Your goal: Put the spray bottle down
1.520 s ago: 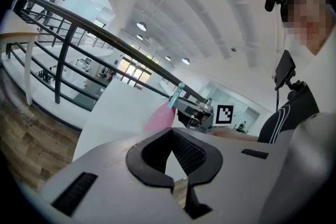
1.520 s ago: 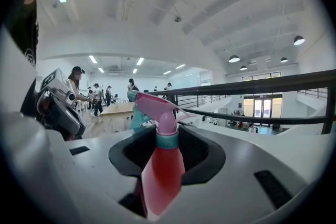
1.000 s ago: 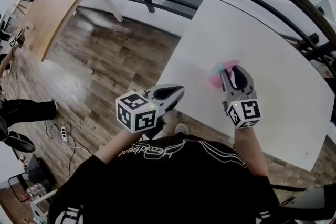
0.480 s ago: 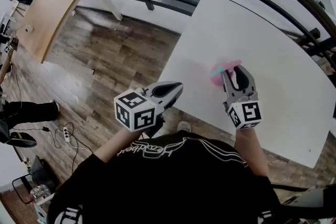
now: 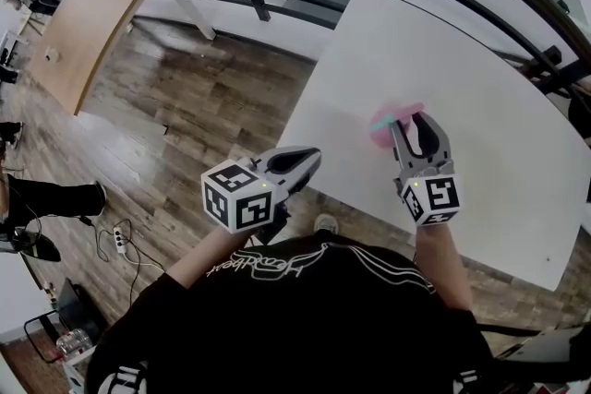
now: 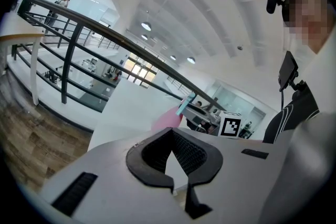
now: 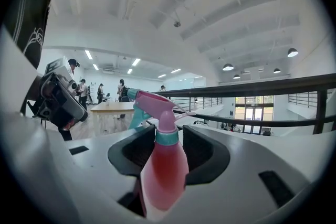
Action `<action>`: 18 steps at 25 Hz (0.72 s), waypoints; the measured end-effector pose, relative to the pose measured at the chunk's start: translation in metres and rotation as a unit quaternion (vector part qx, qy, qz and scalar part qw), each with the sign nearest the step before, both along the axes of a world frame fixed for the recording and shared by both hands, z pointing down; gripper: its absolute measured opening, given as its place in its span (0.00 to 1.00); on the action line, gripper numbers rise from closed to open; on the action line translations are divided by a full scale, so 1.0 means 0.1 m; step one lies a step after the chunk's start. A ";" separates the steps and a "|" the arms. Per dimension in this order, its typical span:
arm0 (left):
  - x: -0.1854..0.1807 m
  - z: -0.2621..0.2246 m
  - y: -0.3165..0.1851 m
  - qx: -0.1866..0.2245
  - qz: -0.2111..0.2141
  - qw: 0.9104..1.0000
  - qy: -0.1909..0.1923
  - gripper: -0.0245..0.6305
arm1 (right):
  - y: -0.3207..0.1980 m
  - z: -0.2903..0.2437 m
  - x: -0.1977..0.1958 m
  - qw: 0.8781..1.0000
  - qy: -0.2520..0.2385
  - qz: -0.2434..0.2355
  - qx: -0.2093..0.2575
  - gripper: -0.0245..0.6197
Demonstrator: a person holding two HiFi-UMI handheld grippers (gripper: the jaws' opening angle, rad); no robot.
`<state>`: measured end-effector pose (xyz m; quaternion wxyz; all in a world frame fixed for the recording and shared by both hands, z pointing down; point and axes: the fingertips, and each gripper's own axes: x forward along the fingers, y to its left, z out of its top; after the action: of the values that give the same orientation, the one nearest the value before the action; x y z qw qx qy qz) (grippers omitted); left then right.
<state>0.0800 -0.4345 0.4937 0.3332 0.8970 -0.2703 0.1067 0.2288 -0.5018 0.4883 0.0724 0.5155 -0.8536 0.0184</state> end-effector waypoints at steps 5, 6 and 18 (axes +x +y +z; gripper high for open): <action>-0.03 0.01 0.05 0.003 0.000 1.000 0.006 0.04 | 0.12 -0.03 0.05 1.000 0.005 0.012 0.000 0.25; -0.04 0.01 0.07 0.004 0.000 1.000 0.006 0.04 | 0.15 -0.05 0.07 1.000 0.005 0.019 -0.001 0.25; -0.12 -0.54 0.64 0.056 0.024 0.997 0.042 0.04 | 1.16 -0.66 -0.15 0.999 -0.025 0.019 -0.028 0.25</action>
<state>0.0677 -0.3706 0.4401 0.2909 0.9241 -0.2403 0.0614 0.2134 -0.3854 0.4221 0.0649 0.5289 -0.8443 0.0566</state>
